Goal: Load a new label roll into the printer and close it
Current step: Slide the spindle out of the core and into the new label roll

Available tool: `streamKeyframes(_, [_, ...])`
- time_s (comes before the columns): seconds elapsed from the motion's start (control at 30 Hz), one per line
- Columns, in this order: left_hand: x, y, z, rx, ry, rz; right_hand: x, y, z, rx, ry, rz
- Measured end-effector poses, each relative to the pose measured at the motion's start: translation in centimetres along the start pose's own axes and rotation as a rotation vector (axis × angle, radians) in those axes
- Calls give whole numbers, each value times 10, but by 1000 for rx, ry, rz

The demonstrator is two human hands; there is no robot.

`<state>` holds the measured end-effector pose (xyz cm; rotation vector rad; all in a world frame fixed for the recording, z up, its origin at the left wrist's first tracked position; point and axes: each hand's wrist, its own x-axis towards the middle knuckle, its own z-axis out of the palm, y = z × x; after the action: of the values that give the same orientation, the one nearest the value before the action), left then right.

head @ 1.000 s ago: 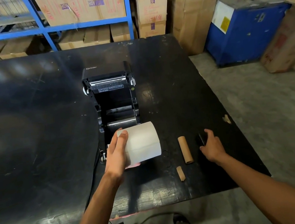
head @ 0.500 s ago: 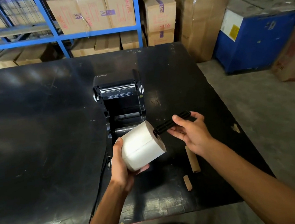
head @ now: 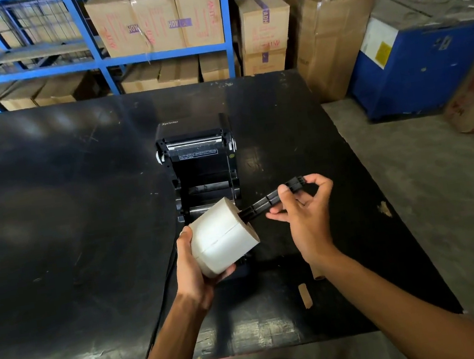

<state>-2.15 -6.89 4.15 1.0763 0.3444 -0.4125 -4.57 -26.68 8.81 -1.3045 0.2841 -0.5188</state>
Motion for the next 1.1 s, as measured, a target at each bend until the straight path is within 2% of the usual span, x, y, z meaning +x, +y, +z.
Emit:
streamKeyframes(0.2, [0, -2, 1, 27, -29, -9, -8, 12, -3, -108, -56, 79])
streamKeyframes(0.33, [-1, -4, 5, 55, -34, -27, -15, 22, -5, -314, -44, 41])
streamKeyframes(0.47, [1, -8, 7, 63, -32, -43, -20, 31, -10, -398, -95, 15])
streamKeyframes(0.63, [1, -13, 8, 54, -47, -82, -16, 36, -29, -488, -154, 99])
streamKeyframes(0.7, [1, -15, 8, 47, -52, -86, -12, 42, -44, -441, -99, 137])
streamKeyframes(0.77, [1, -15, 7, 39, -51, -88, -5, 52, -67, -518, 27, 156])
streamKeyframes(0.83, [1, -15, 6, 35, -52, -91, 3, 67, -97, -776, 155, 197])
streamKeyframes(0.93, [1, -13, 4, 34, -55, -98, 8, 84, -141, -1235, 272, 366])
streamKeyframes(1.0, [0, -13, 4, 32, -56, -101, 5, 91, -162, -1390, 320, 449])
streamKeyframes(1.1, [0, -14, 4, 36, -55, -105, -1, 99, -179, -1453, 344, 563])
